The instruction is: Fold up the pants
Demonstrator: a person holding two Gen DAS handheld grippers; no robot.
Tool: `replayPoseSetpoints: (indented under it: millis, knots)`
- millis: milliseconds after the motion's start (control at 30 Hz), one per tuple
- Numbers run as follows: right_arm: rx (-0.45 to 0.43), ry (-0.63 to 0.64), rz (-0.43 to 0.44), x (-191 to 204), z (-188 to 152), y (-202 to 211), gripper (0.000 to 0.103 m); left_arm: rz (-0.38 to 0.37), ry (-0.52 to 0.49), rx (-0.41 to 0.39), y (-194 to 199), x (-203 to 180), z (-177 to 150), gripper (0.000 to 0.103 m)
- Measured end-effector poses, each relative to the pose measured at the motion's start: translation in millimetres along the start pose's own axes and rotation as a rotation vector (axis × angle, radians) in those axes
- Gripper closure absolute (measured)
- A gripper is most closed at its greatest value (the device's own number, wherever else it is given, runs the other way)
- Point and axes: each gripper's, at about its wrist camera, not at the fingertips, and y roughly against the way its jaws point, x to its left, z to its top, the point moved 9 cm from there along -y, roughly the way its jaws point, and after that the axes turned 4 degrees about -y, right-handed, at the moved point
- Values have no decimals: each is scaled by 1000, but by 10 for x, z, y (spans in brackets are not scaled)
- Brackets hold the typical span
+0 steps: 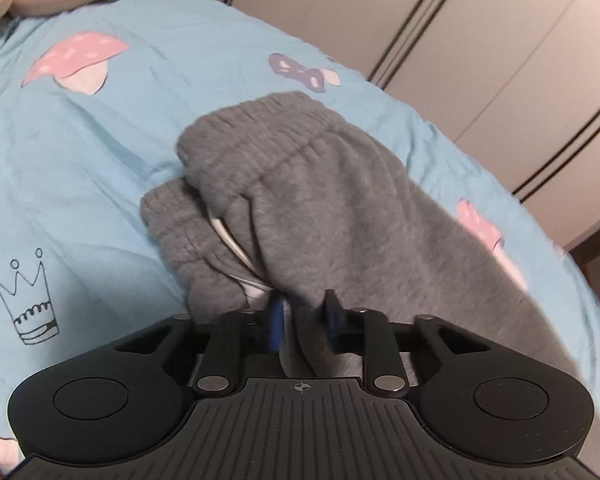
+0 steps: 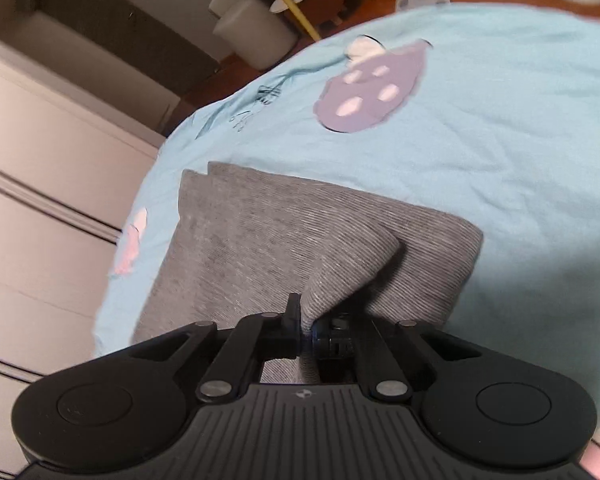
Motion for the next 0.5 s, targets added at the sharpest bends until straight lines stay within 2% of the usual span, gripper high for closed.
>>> replayPoseSetpoints:
  millis: [67,100,167,233,267,333,400,467,500]
  knots:
    - [-9,-15,65,181,102,82,98,-33,36,-22,122,15,104,90]
    - [-15,-25,115,319,171,162,98,-45,30,-50,202,4,146,96]
    - [-50,-56,267,613,327,426,98,-79,19,-103,383,-20,201,96]
    - [-95,-88,392,762,467,703,98,-58,-13,-106,458,14,143,96]
    - [-122,-74,400,756,510,800,99,-40,-27,-96,444,50,78,96]
    - [-139,-66,375,566,486,845,99,-8,-23,-55,355,179,-85,96]
    - [-127,-59,251,138,370,698,98,-3,20,-12,218,325,-194,92]
    - [-83,0,33,-317,223,391,97,10,40,0,149,354,-209,78]
    - [-46,14,-68,-537,139,241,97,45,21,-6,155,342,-189,62]
